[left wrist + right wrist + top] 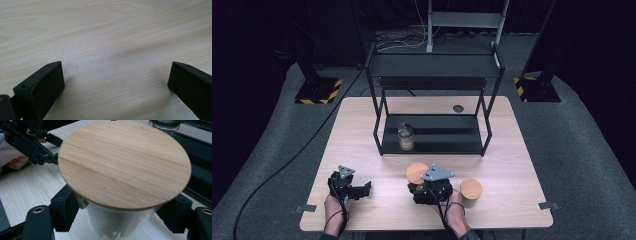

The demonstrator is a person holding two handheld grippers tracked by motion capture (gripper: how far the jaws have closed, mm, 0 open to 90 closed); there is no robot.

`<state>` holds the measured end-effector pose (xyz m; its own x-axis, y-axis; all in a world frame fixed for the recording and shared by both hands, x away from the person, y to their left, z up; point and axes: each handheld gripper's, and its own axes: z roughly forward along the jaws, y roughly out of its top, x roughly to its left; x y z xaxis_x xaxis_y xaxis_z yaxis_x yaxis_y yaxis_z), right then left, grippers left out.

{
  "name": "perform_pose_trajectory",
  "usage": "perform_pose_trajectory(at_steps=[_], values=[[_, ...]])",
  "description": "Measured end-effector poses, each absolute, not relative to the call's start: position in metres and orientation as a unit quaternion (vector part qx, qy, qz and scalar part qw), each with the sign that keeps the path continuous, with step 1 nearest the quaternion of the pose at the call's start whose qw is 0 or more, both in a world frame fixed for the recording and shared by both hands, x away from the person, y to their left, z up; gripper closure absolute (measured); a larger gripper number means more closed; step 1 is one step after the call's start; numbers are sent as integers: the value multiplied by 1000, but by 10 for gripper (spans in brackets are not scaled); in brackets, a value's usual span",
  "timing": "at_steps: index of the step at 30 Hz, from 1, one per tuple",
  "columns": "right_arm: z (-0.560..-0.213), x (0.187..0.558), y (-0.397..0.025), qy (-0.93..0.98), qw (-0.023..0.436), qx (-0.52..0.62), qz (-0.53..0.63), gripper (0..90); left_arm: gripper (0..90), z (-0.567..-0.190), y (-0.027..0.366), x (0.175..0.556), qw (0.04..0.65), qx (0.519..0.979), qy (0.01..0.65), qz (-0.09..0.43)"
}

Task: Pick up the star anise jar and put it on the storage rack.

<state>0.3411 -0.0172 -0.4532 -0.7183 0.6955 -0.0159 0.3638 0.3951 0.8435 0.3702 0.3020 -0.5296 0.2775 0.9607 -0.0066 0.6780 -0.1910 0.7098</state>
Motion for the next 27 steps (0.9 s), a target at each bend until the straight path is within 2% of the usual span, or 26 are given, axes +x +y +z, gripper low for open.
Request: perform_pose_trajectory(at_steps=[27], values=[[-416, 360, -50, 818, 217, 309, 433, 249, 1, -530, 302, 370, 309, 737, 556, 229]])
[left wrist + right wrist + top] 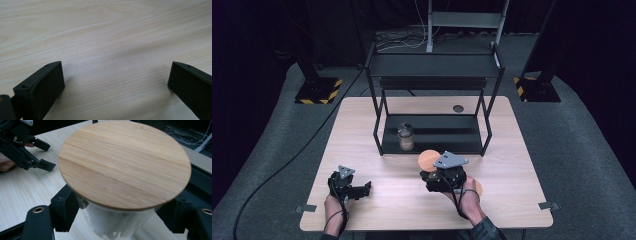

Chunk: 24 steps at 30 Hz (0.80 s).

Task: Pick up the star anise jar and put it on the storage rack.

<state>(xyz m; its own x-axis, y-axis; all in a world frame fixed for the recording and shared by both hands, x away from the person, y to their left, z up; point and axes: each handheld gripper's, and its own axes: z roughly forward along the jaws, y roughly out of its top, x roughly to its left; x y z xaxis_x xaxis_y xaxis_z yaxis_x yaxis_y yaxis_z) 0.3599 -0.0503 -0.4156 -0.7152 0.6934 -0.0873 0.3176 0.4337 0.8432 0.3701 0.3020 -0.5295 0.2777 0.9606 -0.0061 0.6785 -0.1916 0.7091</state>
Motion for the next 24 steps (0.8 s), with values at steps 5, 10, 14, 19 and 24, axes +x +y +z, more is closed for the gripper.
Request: perform_pose_trajectory(at_steps=[5, 10, 14, 19, 24], values=[[-412, 365, -55, 816, 221, 309, 435, 249, 2, -530, 302, 370, 309, 737, 556, 229], [-409, 371, -59, 814, 224, 310, 437, 249, 2, -530, 302, 370, 309, 737, 556, 229], [-410, 378, -62, 815, 228, 311, 434, 249, 2, -530, 302, 370, 309, 737, 556, 229], [-410, 387, -64, 814, 229, 314, 431, 249, 2, -530, 302, 370, 309, 737, 556, 229], [-410, 396, -66, 814, 232, 318, 428, 249, 2, -530, 302, 370, 309, 737, 556, 229]])
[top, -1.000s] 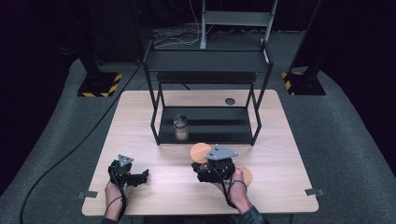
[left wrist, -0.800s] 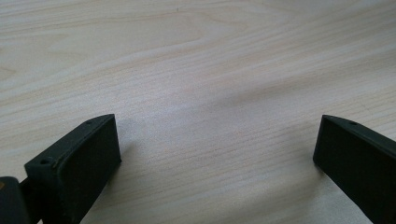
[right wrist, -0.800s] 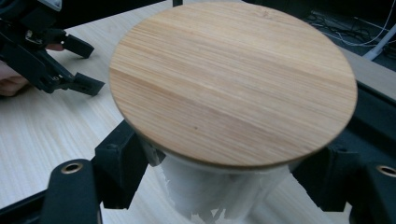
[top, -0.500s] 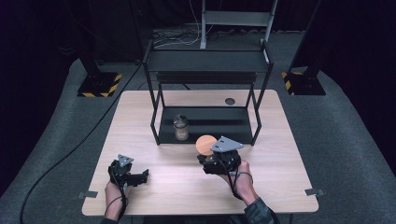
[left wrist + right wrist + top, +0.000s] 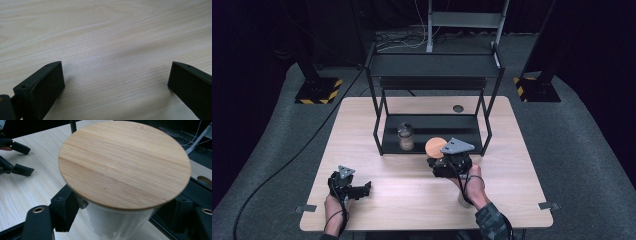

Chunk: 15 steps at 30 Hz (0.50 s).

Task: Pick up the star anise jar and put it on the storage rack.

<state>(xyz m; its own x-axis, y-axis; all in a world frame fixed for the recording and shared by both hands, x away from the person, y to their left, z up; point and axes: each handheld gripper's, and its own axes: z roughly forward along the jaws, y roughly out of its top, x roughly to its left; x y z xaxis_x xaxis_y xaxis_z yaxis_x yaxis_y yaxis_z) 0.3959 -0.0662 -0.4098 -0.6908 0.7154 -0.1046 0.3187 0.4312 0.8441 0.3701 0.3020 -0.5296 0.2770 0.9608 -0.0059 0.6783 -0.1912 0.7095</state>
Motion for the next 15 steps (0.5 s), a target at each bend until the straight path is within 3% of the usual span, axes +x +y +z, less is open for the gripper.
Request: perform_pose_trajectory(at_steps=[15], values=[[-409, 425, -68, 816, 235, 318, 422, 249, 2, -530, 302, 370, 308, 737, 556, 229]])
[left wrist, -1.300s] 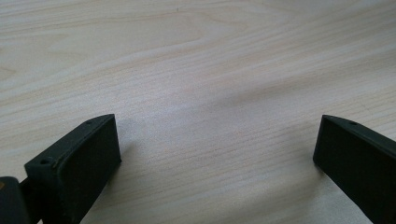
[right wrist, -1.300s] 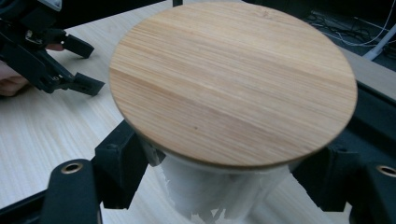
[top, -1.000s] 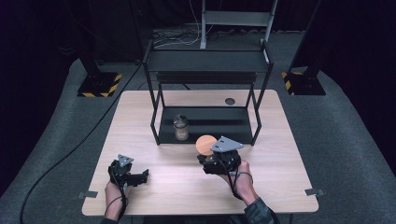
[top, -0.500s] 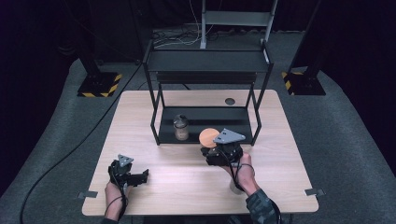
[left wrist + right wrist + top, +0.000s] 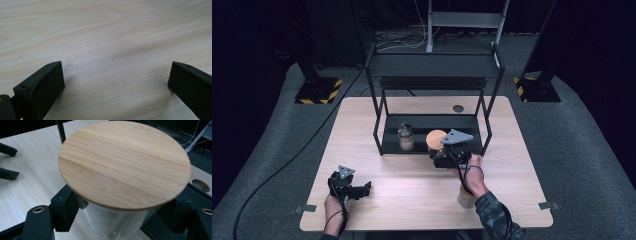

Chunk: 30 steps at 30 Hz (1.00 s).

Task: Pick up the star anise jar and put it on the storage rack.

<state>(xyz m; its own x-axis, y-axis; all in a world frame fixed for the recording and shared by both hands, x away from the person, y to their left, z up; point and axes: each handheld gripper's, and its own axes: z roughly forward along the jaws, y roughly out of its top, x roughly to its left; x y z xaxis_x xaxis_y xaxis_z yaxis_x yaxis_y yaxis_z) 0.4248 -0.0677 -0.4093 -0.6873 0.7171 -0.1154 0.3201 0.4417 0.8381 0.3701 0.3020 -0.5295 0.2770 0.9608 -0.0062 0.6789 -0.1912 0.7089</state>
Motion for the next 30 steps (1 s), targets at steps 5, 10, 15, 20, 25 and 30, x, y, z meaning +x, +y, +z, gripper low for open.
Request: perform_pose_trajectory(at_steps=[5, 10, 15, 20, 25, 30], values=[[-411, 435, -70, 816, 235, 320, 420, 249, 2, -530, 302, 370, 308, 737, 556, 228], [-411, 446, -73, 818, 233, 320, 418, 249, 2, -530, 302, 370, 309, 737, 556, 229], [-410, 454, -74, 823, 233, 312, 414, 249, 2, -530, 302, 370, 309, 737, 556, 229], [-410, 462, -75, 829, 229, 302, 412, 249, 2, -530, 302, 370, 309, 737, 556, 229], [-413, 470, -78, 831, 222, 296, 416, 249, 2, -530, 302, 370, 309, 737, 556, 229], [-420, 482, -81, 834, 210, 291, 420, 249, 1, -530, 302, 370, 309, 737, 556, 229]])
